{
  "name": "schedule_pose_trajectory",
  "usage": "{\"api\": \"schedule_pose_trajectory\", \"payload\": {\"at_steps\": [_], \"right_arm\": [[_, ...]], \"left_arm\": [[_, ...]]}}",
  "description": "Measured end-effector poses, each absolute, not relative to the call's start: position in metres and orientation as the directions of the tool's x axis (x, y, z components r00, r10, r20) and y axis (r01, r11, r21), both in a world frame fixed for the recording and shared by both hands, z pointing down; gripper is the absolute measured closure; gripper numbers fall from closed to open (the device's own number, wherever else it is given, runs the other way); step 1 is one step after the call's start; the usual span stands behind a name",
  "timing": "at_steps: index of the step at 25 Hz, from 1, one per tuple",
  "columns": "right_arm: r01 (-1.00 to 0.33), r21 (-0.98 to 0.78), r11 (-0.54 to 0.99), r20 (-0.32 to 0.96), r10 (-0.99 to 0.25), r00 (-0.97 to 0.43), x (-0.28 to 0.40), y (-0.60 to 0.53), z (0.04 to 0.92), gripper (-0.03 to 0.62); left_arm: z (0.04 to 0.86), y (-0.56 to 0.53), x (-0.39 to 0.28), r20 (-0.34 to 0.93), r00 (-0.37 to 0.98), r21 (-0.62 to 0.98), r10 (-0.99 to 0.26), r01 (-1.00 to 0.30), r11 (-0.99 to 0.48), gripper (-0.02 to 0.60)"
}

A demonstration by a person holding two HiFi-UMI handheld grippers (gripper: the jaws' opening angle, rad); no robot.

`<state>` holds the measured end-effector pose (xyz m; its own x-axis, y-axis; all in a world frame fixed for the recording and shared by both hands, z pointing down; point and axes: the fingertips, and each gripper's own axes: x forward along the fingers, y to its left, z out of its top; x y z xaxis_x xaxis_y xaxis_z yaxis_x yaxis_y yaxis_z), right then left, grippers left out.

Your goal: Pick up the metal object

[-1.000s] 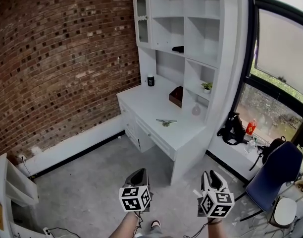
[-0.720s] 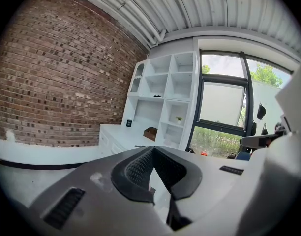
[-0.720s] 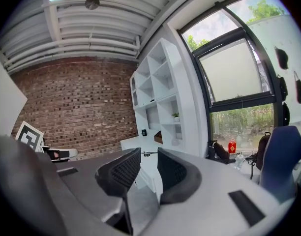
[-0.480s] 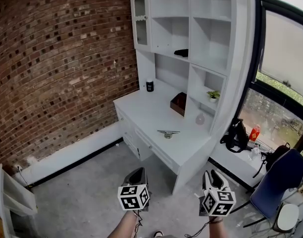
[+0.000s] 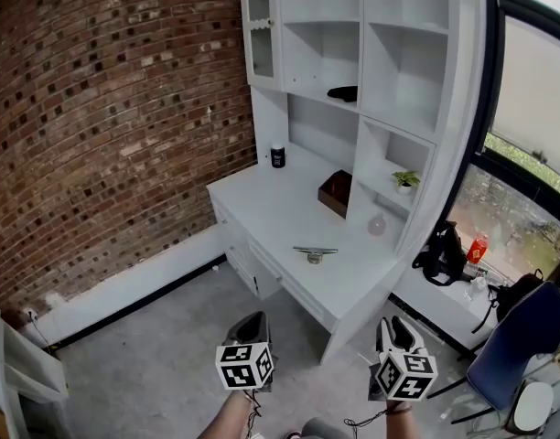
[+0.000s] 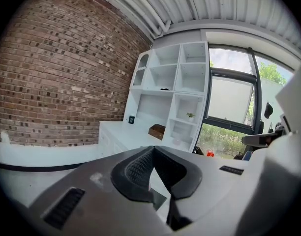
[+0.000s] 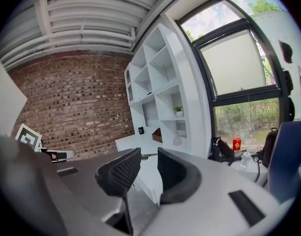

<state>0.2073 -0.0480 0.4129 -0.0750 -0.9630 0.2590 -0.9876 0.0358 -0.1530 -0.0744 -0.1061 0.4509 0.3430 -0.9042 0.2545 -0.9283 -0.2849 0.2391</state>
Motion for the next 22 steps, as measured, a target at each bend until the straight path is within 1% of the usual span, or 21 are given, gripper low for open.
{"api": "schedule_pose_trajectory", "payload": {"at_steps": [9, 16, 22], "right_arm": [[-0.987, -0.158, 0.03, 0.279, -0.958, -0.074, 0.219, -0.087, 0.424, 0.485], [-0.984, -0.167, 0.07, 0.263, -0.958, -0.113, 0.23, -0.15, 0.419, 0.481], [-0.975, -0.173, 0.136, 0.261, -0.949, -0.179, 0.235, -0.217, 0.411, 0.479]], "left_arm": [[0.467, -0.143, -0.064, 0.284, 0.342, 0.249, -0.896, -0.929, -0.275, 0.577], [0.466, -0.195, -0.047, 0.289, 0.328, 0.248, -0.9, -0.933, -0.26, 0.577], [0.449, -0.249, -0.036, 0.277, 0.287, 0.234, -0.917, -0.946, -0.226, 0.577]]}}
